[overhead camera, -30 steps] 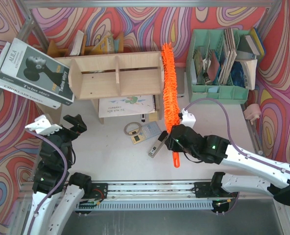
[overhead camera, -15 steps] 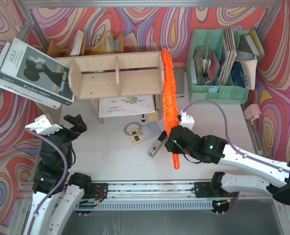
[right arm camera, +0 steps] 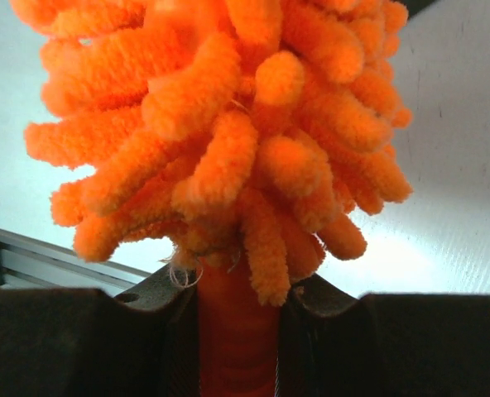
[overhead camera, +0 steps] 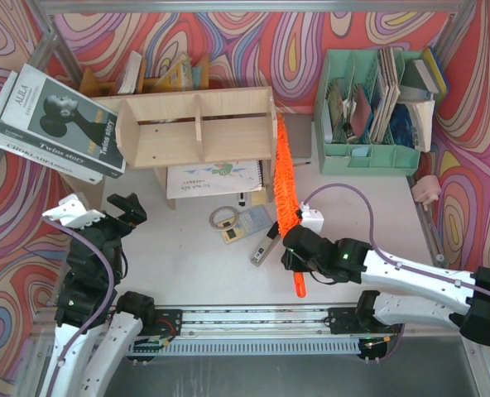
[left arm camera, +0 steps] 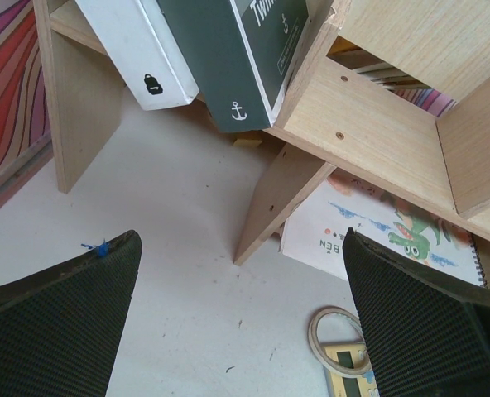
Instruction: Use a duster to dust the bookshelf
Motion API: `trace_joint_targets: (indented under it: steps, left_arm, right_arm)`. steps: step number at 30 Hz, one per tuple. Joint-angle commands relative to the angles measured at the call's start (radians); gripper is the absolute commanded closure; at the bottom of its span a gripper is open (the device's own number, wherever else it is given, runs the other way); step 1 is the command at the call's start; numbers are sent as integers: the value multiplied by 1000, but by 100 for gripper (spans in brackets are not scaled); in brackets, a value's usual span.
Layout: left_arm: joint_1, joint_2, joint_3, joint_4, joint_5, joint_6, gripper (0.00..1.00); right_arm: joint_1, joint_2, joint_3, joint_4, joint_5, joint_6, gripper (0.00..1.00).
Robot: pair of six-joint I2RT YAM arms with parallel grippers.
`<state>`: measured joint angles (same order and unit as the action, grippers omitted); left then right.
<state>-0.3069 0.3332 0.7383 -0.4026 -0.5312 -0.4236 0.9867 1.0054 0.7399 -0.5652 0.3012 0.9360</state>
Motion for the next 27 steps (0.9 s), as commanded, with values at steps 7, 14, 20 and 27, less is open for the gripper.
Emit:
trace_joint_targets:
  steps: [7, 14, 20, 27]
  left_arm:
    - [9, -1, 16, -8, 6, -6, 2]
    - [10, 0, 15, -10, 7, -7, 2]
    - [11, -1, 13, -8, 6, -7, 2]
    - [11, 6, 15, -10, 12, -8, 1]
  right_arm:
    - [-3, 23, 61, 5, 52, -4, 100]
    - [-3, -38, 104, -25, 92, -27, 100]
    - [-3, 8, -11, 62, 6, 20, 100]
    - [-3, 65, -107, 145, -49, 47, 100]
